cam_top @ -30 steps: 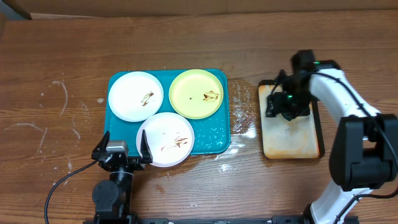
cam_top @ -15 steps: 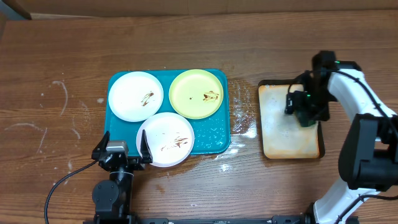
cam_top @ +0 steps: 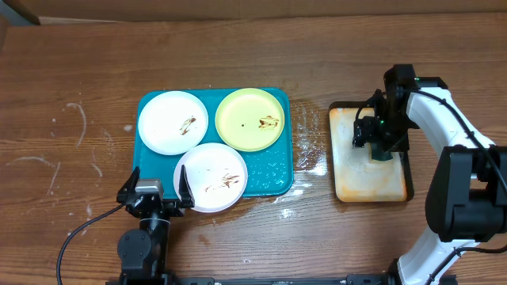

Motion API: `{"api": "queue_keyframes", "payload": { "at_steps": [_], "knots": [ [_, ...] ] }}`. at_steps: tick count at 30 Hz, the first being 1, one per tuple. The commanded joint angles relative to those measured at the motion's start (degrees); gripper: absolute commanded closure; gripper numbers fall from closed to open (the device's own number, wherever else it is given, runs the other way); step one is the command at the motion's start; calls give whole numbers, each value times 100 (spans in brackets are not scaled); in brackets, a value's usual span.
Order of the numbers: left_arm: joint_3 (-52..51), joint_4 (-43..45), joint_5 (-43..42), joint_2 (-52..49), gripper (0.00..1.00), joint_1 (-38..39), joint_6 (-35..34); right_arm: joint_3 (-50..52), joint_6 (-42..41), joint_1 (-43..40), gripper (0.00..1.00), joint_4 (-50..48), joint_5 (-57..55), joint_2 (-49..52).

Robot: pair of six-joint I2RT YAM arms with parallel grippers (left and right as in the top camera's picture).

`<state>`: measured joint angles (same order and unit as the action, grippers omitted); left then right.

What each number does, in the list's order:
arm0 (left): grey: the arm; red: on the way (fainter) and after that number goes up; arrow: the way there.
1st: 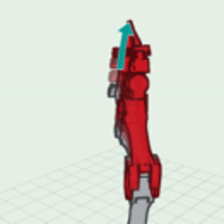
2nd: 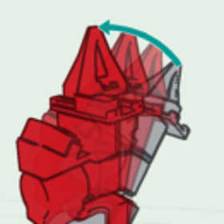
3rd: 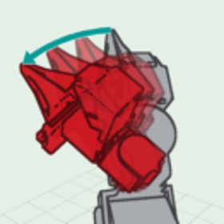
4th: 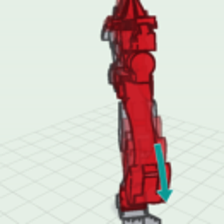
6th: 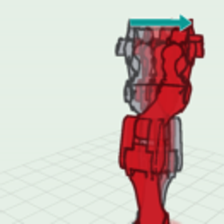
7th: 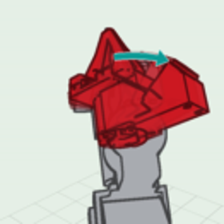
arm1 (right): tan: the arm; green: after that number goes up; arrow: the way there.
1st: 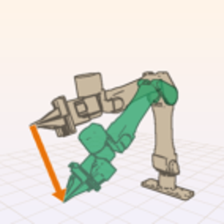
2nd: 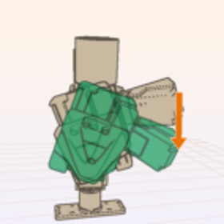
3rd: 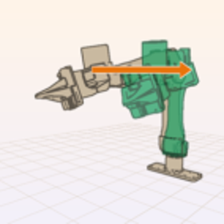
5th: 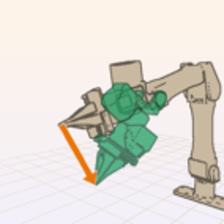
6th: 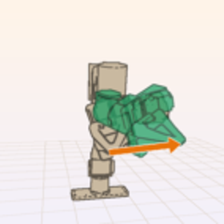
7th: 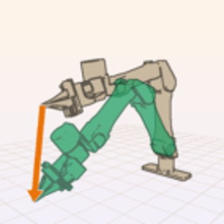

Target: Clean dirty plates on tray and stack at the side

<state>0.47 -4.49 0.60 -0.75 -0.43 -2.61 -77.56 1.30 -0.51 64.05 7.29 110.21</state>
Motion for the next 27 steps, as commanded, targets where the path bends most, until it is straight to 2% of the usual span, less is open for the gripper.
{"api": "queue_keyframes", "payload": {
  "at_steps": [1, 6, 11, 13, 20, 25, 27],
  "knots": [
    [-20, 2, -63, 50, 0, -35, 90, 28, 17, 13, 18, -26, 26, 48],
    [-20, 2, -63, 50, 0, -35, 90, -151, 20, 9, 16, 20, -111, -2],
    [-20, 4, -63, 50, 0, -35, 90, -824, 22, 9, 12, 380, -393, -245],
    [-20, 2, -63, 50, 0, -35, 90, -1115, 31, 9, 0, 544, -426, -302],
    [-20, 2, -63, 50, 0, -35, 90, -1185, 326, -66, 0, 658, -249, -254],
    [-20, 2, -63, 50, 0, -35, 90, -798, 317, -245, 9, 656, -251, -219],
    [-20, 2, -63, 50, 0, -35, 90, -562, 313, -332, 10, 632, -175, -219]
  ]
}}
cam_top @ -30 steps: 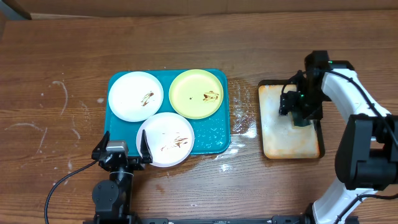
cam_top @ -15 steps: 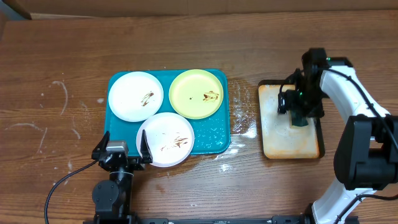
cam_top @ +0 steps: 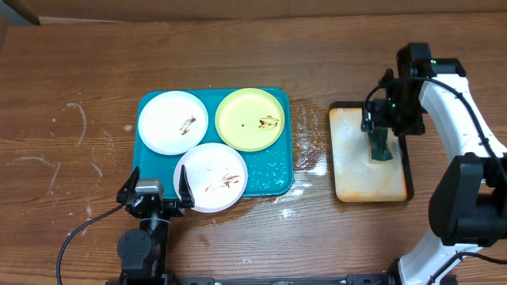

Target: Clean dirty plates on tray and stack at the side

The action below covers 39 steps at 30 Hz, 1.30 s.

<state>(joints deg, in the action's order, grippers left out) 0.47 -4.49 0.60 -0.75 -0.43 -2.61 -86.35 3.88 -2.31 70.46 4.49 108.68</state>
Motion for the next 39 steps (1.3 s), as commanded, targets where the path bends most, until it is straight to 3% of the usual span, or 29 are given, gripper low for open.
{"api": "queue_keyframes", "payload": {
  "at_steps": [1, 8, 16, 24, 39],
  "knots": [
    [-20, 4, -63, 50, 0, -35, 90, 444, 39, -186, 11, -33, 116, -66],
    [-20, 2, -63, 50, 0, -35, 90, 1213, 39, -195, 16, -227, 409, -66],
    [-20, 4, -63, 50, 0, -35, 90, 1329, -94, -221, 17, -420, 389, -66],
    [-20, 4, -63, 50, 0, -35, 90, 1333, -90, -234, 9, -785, 227, -52],
    [-20, 2, -63, 50, 0, -35, 90, 1331, 111, -234, 6, -1362, -59, -28]
  ]
}}
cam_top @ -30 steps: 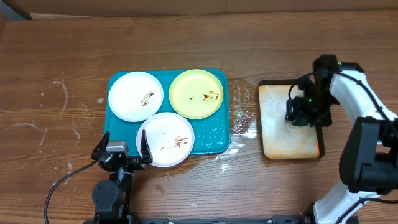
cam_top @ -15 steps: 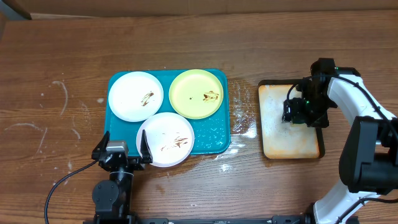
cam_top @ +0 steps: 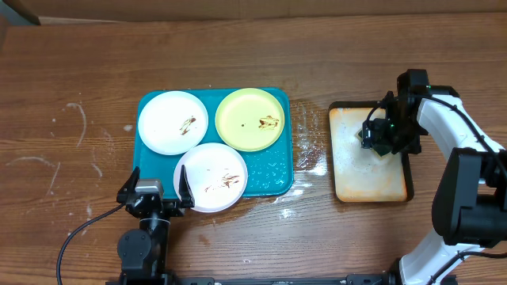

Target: Clean dirty plates on tray and stack at the side

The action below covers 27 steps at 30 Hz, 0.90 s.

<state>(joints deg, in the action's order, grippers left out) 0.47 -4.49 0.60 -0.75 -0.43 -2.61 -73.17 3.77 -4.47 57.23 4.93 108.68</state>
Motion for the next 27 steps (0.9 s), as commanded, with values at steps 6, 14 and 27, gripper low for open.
{"api": "queue_keyframes", "payload": {
  "at_steps": [6, 14, 27],
  "knots": [
    [-20, 4, -63, 50, 0, -35, 90, 13, 160, -15, 12, -2, -140, -28],
    [-20, 4, -63, 50, 0, -35, 90, 15, 52, -4, 49, 223, 282, -28],
    [-20, 2, -63, 50, 0, -35, 90, 13, 50, -4, 96, 258, 151, -31]
  ]
}}
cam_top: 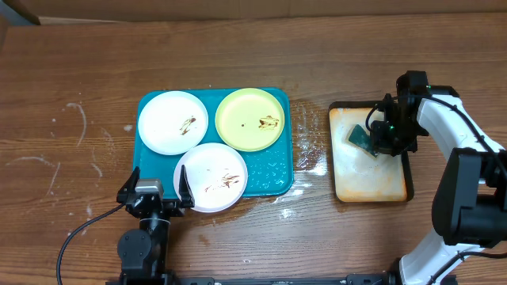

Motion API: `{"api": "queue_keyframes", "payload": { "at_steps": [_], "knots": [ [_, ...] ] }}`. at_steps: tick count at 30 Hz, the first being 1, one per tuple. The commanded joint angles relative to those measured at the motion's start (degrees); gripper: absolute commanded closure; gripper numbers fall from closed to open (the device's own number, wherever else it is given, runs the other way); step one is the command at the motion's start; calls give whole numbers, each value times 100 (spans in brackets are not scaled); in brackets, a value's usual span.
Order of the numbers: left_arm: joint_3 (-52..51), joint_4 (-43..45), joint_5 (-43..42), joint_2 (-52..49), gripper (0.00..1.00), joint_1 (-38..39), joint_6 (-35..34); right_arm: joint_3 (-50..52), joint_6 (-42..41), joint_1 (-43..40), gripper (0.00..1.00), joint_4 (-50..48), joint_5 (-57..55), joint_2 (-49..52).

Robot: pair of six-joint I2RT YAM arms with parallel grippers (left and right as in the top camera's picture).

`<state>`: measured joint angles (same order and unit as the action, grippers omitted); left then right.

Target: Clean dirty plates on tray and stack at the side

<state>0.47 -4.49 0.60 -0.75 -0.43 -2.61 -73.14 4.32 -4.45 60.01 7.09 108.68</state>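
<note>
Three dirty plates lie on the teal tray point(273, 178): a white plate point(173, 121) at the back left, a yellow-green plate point(252, 119) at the back right and a second white plate point(211, 176) in front, each with brown smears. At the right, my right gripper point(379, 136) is shut on a dark green sponge point(361, 136), which sticks out to its left over the beige wash pan point(368, 178). My left gripper point(155, 187) stands open at the table's front edge, its right finger beside the front white plate.
Water drops and a wet patch lie on the wooden table between the teal tray and the wash pan. White scuff marks show on the wood at the far left. A cable runs from the left arm's base along the front edge.
The right gripper stays over the back part of the wash pan. The sponge, mostly hidden under it before, now shows tilted out to its left. Plates and left arm are unchanged.
The right gripper was low on the sponge at the pan's right side. Then it was farther back with the sponge hanging beneath it. After that it was down over the pan's back part, and it now holds the sponge pointing left. The plates and left arm never moved.
</note>
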Motion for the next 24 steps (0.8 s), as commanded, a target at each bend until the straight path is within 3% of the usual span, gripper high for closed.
{"api": "queue_keyframes", "payload": {
  "at_steps": [1, 3, 4, 5, 6, 9, 15, 22, 23, 24],
  "knots": [
    [-20, 4, -63, 50, 0, -35, 90, 11, -4, -7, 96, -20, -90, -31],
    [-20, 2, -63, 50, 0, -35, 90, 11, -7, -7, 94, -28, -103, -28],
    [-20, 4, -63, 50, 0, -35, 90, 7, -31, -7, 69, -28, -103, -31],
    [-20, 4, -63, 50, 0, -35, 90, -7, -48, -7, 33, -35, -101, -33],
    [-20, 2, -63, 50, 0, -35, 90, -35, -48, -7, 18, -28, -101, -35],
    [-20, 4, -63, 50, 0, -35, 90, -260, -42, -7, 5, 66, -103, -48],
    [-20, 2, -63, 50, 0, -35, 90, -955, 90, -7, 0, 304, -35, -68],
    [-20, 2, -63, 50, 0, -35, 90, -1104, 1250, -7, 0, -48, 1311, -55],
    [-20, 4, -63, 50, 0, -35, 90, -1104, 1252, -7, 1, -120, 1281, -55],
    [-20, 2, -63, 50, 0, -35, 90, -1104, 1250, -7, 10, -177, 1268, -55]
  ]
}}
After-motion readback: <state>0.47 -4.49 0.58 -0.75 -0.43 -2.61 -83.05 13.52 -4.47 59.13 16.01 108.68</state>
